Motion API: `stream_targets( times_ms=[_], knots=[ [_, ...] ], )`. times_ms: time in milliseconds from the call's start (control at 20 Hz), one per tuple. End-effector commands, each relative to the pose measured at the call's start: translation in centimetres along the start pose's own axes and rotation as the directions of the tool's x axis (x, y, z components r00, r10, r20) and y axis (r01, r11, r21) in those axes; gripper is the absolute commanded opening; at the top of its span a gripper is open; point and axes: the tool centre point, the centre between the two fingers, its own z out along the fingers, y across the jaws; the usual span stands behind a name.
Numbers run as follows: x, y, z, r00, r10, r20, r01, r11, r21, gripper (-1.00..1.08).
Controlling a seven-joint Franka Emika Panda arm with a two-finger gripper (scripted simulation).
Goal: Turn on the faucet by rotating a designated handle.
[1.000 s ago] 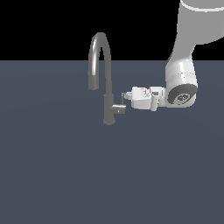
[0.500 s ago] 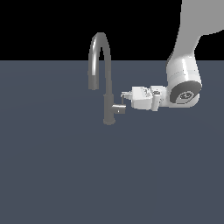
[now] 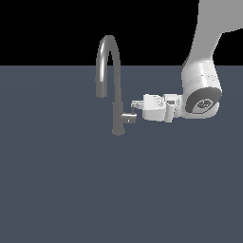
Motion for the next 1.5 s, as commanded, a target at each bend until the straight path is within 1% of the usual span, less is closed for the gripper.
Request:
stream_targets(
  times_ms=[0, 200, 250, 300, 750, 800, 850, 1150, 1200, 1250, 1450],
  knots=[
    [-0.1, 1.0, 0.0, 1.000, 0.004, 0.004, -0.004, 1.000, -0.007, -1.00],
    [-0.1, 2.2, 0.0, 1.000, 0.004, 0.005, -0.004, 1.000, -0.008, -1.00],
    [-0.1, 2.2, 0.0, 1.000, 0.004, 0.005, -0.004, 1.000, -0.008, -1.00],
    [-0.4, 1.5, 0.0, 1.000, -0.007, 0.002, 0.007, 1.000, -0.003, -1.00],
    [1.6, 5.0, 0.0, 1.000, 0.003, 0.005, -0.003, 1.000, -0.008, -1.00],
    [1.6, 5.0, 0.0, 1.000, 0.003, 0.005, -0.003, 1.000, -0.008, -1.00],
    [0.5, 4.0, 0.0, 1.000, -0.018, 0.004, 0.018, 1.000, -0.005, -1.00],
    [4.3, 6.6, 0.0, 1.000, 0.002, 0.005, -0.002, 1.000, -0.008, -1.00],
    [4.3, 6.6, 0.0, 1.000, 0.002, 0.005, -0.002, 1.000, -0.008, -1.00],
    [2.1, 5.3, 0.0, 0.999, -0.033, 0.009, 0.033, 0.999, -0.009, -1.00],
    [4.8, 5.9, 0.0, 1.000, -0.016, 0.007, 0.016, 1.000, -0.009, -1.00]
  ],
)
